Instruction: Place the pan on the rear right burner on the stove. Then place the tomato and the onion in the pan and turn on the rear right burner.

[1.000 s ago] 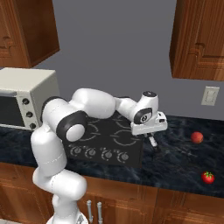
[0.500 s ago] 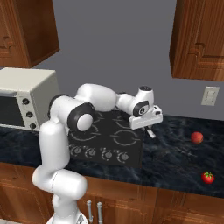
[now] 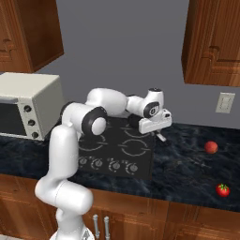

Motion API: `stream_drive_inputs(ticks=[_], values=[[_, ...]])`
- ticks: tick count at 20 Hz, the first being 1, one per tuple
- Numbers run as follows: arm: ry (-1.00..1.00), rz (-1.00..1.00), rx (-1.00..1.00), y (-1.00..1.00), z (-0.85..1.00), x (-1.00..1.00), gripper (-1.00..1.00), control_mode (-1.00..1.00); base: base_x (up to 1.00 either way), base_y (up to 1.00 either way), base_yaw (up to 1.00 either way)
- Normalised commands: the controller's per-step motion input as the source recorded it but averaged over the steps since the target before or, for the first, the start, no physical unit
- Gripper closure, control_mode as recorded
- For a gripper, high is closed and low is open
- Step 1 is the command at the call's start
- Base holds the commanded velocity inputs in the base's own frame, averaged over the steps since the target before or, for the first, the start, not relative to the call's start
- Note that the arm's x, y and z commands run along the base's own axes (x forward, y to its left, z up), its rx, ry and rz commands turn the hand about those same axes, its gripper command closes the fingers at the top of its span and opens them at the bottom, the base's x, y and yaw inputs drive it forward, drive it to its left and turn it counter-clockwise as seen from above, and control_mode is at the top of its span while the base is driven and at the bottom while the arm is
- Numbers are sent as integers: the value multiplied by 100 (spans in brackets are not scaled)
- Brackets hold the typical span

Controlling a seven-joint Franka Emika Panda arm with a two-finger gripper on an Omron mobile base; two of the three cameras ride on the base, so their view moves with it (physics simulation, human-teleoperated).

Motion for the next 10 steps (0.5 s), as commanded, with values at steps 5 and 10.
stream_drive_inputs(ticks=[5, 10], values=[[1, 5, 0, 16, -35, 15, 100, -100, 0, 0, 0], [0, 4, 0, 16, -46, 20, 100, -100, 0, 0, 0]])
